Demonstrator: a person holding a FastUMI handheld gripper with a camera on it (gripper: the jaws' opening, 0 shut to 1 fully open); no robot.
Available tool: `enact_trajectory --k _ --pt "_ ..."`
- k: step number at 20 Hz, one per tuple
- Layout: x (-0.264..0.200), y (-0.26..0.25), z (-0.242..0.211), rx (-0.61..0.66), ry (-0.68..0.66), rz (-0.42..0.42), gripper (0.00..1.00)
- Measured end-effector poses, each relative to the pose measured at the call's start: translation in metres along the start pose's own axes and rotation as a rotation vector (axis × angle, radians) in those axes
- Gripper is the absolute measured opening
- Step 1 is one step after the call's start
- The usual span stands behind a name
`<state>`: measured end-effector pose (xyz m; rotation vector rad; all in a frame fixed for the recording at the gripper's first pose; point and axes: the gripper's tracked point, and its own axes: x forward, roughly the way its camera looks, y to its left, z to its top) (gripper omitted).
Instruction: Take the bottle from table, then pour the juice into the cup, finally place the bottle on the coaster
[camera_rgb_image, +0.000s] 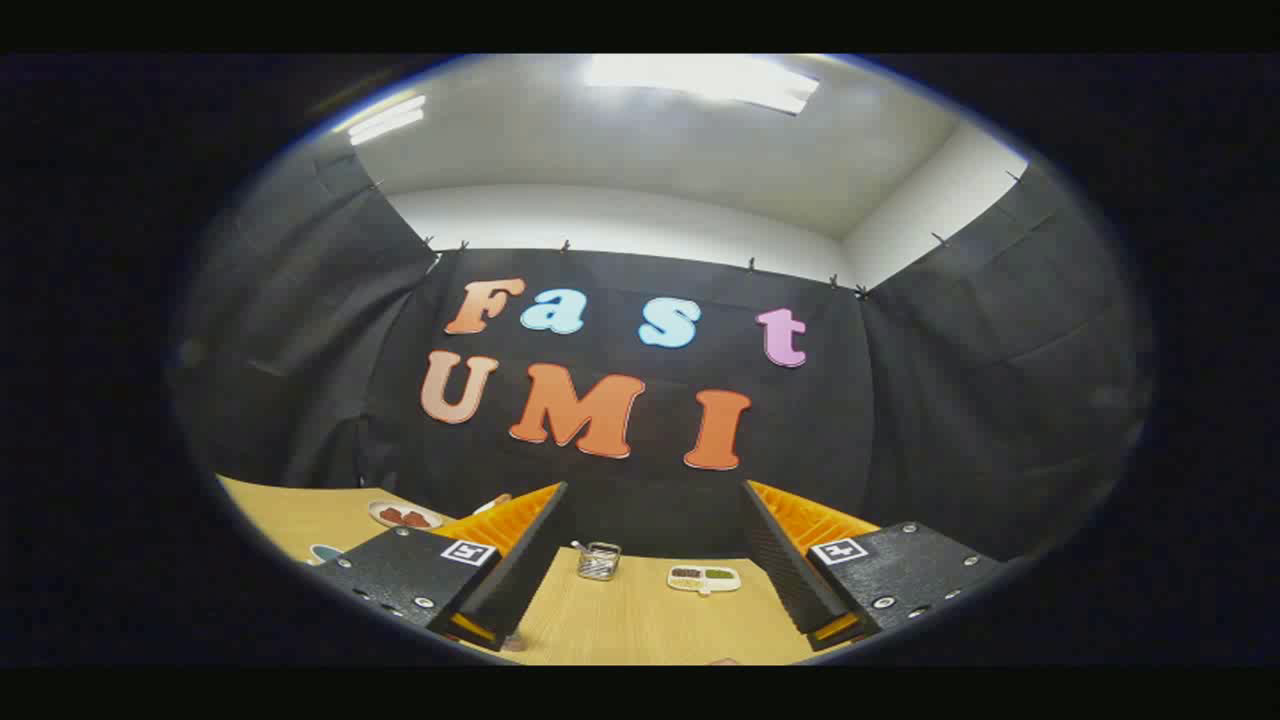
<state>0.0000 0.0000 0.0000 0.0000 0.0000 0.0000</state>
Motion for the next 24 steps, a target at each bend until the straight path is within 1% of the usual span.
enact_trajectory --k 3,6,10,14,20,24 --pt "-0.014 0.014 0.016 0.041 -0.014 0.028 0.98" --pt "-0.023 0.025 0.028 0.031 -0.035 0.048 0.98" --pt "-0.035 0.028 0.033 0.02 -0.044 0.043 0.98" --pt "-0.037 0.027 0.036 0.024 -0.036 0.03 0.98" --pt "-0.025 0.036 0.035 0.029 -0.008 0.066 0.98" --pt "-0.012 0.056 0.011 0.081 0.047 0.124 0.98"
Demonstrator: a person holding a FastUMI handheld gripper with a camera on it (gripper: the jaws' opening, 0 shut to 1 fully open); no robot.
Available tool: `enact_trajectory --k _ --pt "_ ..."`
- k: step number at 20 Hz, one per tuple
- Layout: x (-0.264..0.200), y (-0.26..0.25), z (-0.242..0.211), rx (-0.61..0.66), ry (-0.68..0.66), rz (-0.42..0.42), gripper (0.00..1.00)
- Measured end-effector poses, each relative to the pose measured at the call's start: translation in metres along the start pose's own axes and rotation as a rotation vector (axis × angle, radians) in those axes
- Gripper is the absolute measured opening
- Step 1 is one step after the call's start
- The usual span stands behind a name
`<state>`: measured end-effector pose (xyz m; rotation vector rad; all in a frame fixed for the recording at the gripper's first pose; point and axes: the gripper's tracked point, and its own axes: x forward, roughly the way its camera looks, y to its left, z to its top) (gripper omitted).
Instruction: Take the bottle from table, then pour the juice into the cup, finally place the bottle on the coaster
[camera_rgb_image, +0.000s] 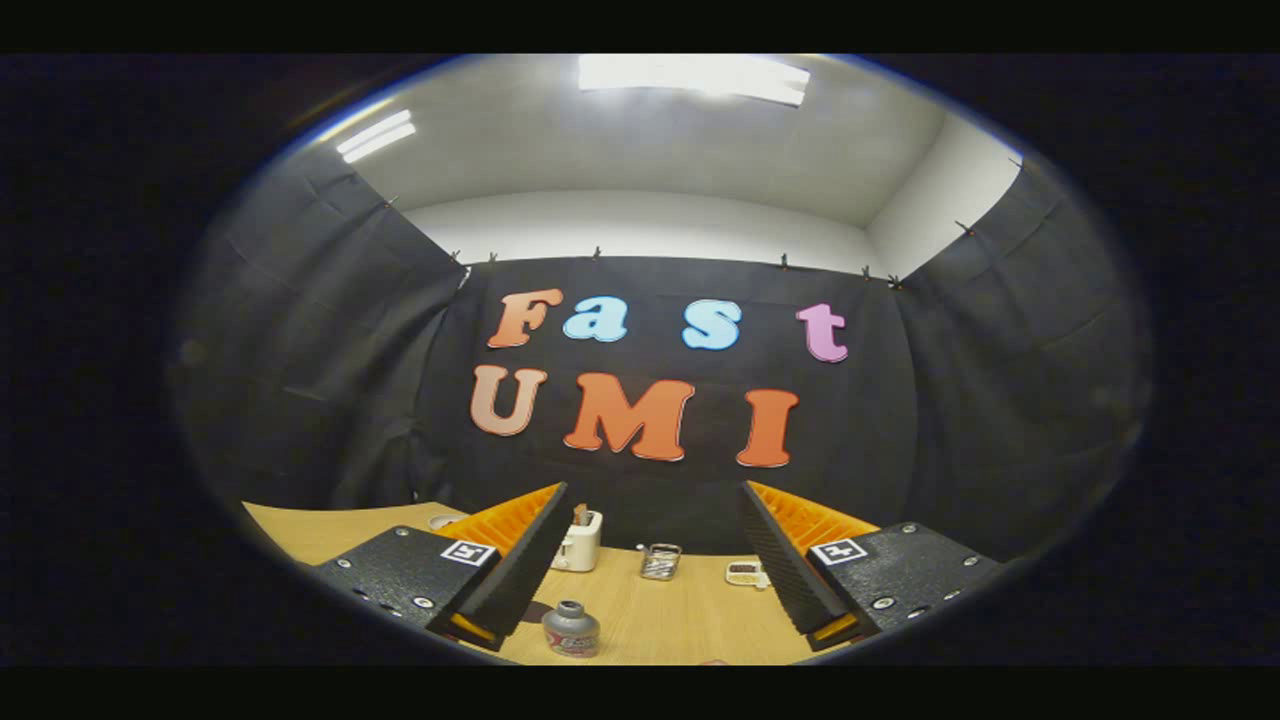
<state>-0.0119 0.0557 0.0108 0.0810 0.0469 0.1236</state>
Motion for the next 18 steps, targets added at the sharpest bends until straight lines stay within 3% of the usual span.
enact_trajectory --k 18 --pt "0.0 0.051 -0.188 0.1 0.263 0.143 0.99"
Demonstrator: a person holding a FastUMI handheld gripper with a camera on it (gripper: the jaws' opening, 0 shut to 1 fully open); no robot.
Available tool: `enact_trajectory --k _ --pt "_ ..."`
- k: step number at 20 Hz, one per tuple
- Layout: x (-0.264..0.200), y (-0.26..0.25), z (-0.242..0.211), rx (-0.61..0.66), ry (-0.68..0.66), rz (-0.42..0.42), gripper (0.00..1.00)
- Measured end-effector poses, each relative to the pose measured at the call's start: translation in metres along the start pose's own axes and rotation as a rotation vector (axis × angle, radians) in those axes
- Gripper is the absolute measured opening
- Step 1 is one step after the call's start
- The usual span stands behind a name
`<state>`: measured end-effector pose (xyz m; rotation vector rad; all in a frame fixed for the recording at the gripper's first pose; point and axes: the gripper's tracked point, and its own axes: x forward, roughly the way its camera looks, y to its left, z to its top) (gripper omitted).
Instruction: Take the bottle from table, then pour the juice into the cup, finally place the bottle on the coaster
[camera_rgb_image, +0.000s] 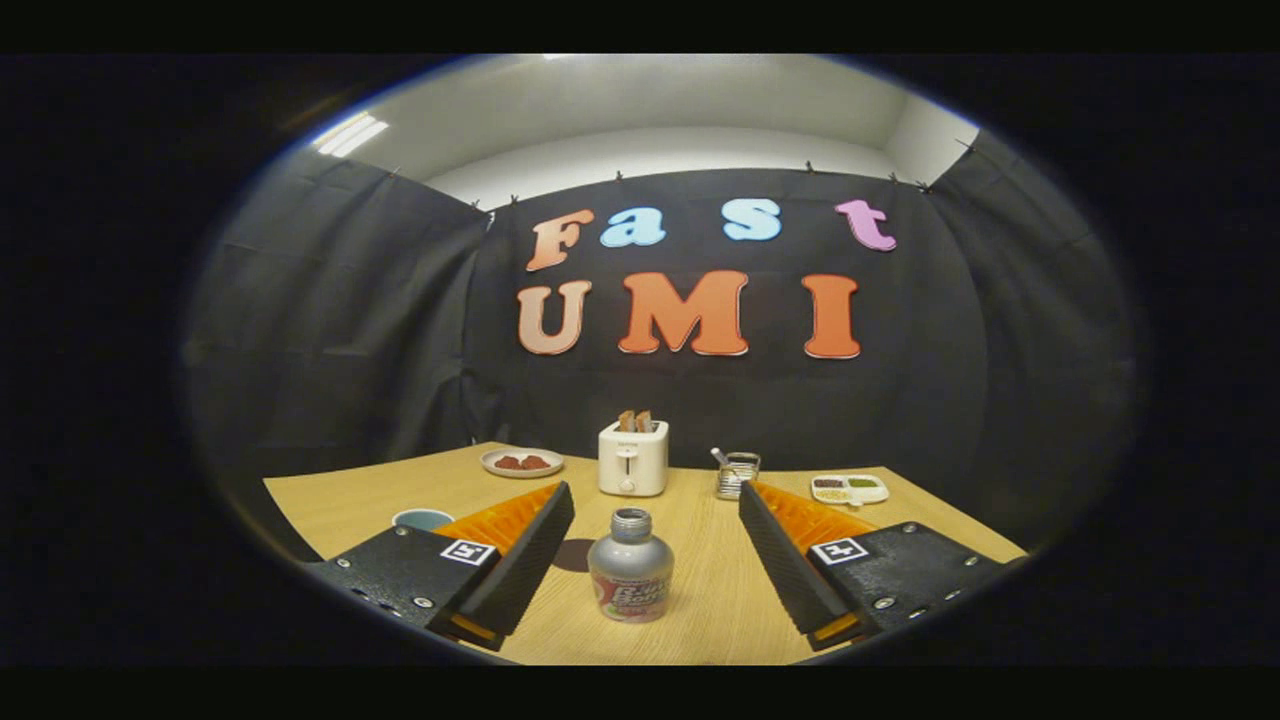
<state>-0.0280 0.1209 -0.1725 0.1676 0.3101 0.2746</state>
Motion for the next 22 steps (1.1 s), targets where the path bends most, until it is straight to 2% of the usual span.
enact_trajectory --k 6,12,18,22 --pt "0.011 0.017 -0.04 -0.01 0.06 0.028 0.99" --pt "0.026 0.016 -0.085 -0.025 0.129 0.011 0.98" --pt "0.035 0.021 -0.127 0.056 0.219 0.043 0.87" --pt "0.037 0.021 -0.139 0.054 0.232 0.035 0.87"
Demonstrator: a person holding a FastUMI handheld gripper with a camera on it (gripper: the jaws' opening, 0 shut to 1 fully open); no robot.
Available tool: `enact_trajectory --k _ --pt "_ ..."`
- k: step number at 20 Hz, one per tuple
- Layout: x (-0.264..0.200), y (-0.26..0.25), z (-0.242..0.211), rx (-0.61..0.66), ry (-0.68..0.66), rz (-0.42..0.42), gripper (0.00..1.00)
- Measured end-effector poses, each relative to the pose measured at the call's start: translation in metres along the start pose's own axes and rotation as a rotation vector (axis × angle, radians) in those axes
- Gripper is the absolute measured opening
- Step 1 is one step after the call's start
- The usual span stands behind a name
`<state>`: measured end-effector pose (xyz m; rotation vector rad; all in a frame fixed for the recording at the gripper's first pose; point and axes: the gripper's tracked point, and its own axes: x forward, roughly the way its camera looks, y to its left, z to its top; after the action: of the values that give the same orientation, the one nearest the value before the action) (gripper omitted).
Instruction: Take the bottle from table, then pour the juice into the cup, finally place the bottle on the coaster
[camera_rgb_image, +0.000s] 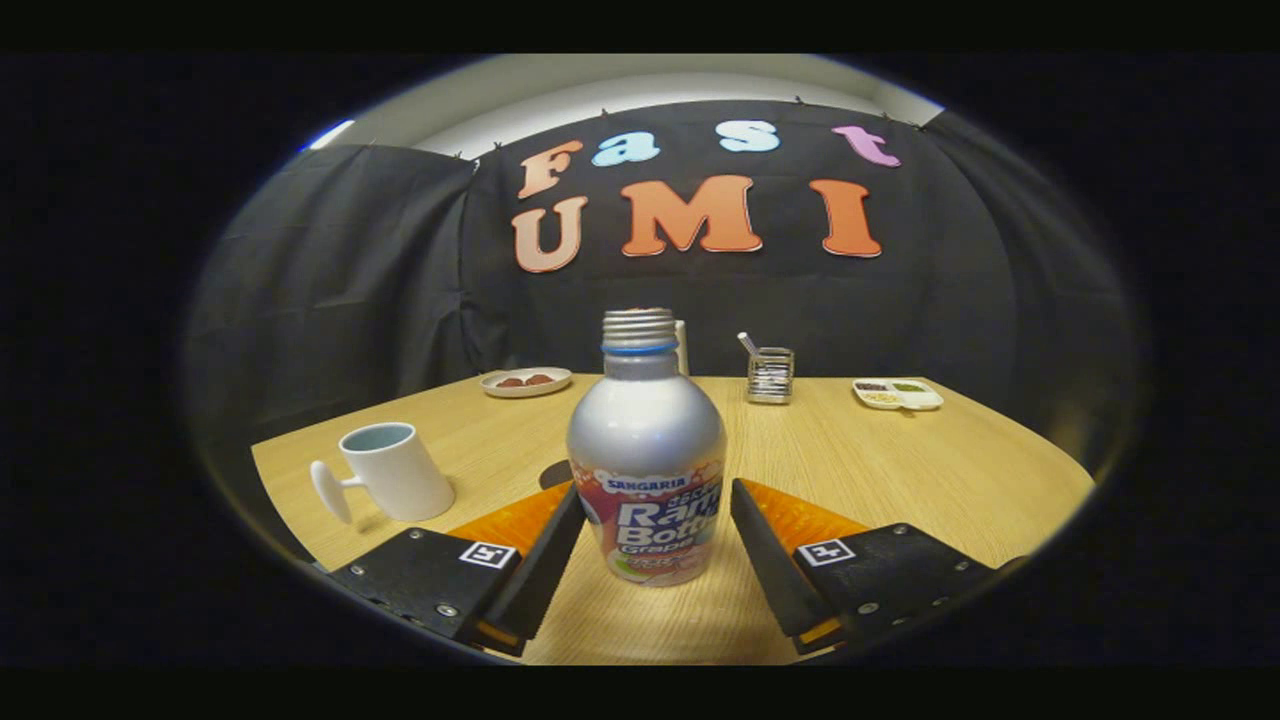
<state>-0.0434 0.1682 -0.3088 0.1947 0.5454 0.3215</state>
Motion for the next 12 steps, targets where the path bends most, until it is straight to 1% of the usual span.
enact_trajectory --k 5,6,7,10,12 --pt "0.004 0.0 -0.01 0.033 0.036 -0.008 0.87" --pt "0.005 0.0 -0.011 0.045 0.047 -0.009 0.79" --pt "0.005 0.002 -0.01 0.052 0.061 -0.001 0.78" --pt "0.0 0.009 0.011 0.066 0.028 0.026 0.77" --pt "-0.001 0.008 0.023 0.038 0.016 0.023 0.77"
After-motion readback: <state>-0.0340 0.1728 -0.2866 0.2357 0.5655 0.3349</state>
